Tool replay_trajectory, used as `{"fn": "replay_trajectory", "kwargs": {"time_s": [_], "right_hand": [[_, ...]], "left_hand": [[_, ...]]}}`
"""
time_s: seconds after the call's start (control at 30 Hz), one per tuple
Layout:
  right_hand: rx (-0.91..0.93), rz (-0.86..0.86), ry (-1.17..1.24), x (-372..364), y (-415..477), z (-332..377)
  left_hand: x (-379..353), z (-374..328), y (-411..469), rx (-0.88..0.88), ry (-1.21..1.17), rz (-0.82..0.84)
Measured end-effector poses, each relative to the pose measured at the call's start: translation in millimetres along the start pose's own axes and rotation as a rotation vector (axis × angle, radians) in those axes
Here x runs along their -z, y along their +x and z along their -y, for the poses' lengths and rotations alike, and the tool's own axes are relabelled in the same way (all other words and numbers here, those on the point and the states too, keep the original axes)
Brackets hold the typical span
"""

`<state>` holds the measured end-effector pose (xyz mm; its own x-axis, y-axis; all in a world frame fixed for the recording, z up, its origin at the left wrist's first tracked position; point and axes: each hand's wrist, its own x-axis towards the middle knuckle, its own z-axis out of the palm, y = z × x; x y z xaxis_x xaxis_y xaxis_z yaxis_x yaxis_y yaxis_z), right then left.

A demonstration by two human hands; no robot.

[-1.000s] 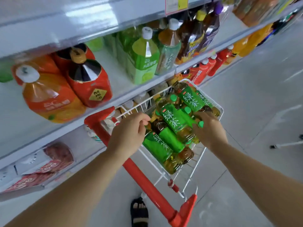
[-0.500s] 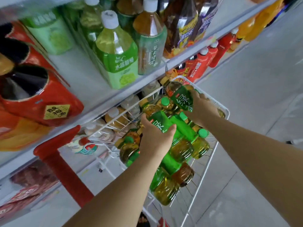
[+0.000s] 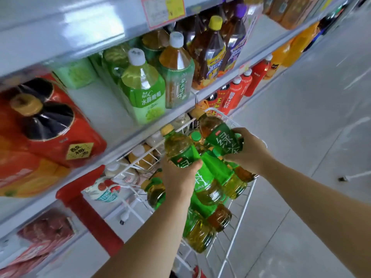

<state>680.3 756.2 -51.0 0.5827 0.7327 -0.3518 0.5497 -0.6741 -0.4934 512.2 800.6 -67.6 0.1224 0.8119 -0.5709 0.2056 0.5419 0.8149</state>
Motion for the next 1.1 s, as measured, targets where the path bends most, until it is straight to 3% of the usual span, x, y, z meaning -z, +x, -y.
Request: {"fn": "replay_trajectory", "kwargs": {"time_s": [0.13, 0.3, 0.57, 0.8, 0.93, 1.1], "right_hand": [[0.047, -0.052, 0.213, 13, -56, 31], [0.22, -0.121, 0.258, 42, -138, 105], [0.57, -0.092, 0.637, 41, -253, 241], [0.887, -0.093, 0.701, 11, -314, 355], [1.008, -0.087, 0.665, -16, -332, 404], [1.039, -0.07, 0.621, -53, -323, 447]], "left_hand": [[44, -30, -37, -0.238, 0.046, 0.08], [120, -78, -89, -0.499, 0.111, 0.063], [269, -144, -188, -0.825, 0.099, -0.16], [394, -157, -239, -1.099, 0.236, -0.408], [442, -159, -241, -1.099, 0.214, -0.565], [483, -158, -221, -0.998, 0.215, -0.619]]}}
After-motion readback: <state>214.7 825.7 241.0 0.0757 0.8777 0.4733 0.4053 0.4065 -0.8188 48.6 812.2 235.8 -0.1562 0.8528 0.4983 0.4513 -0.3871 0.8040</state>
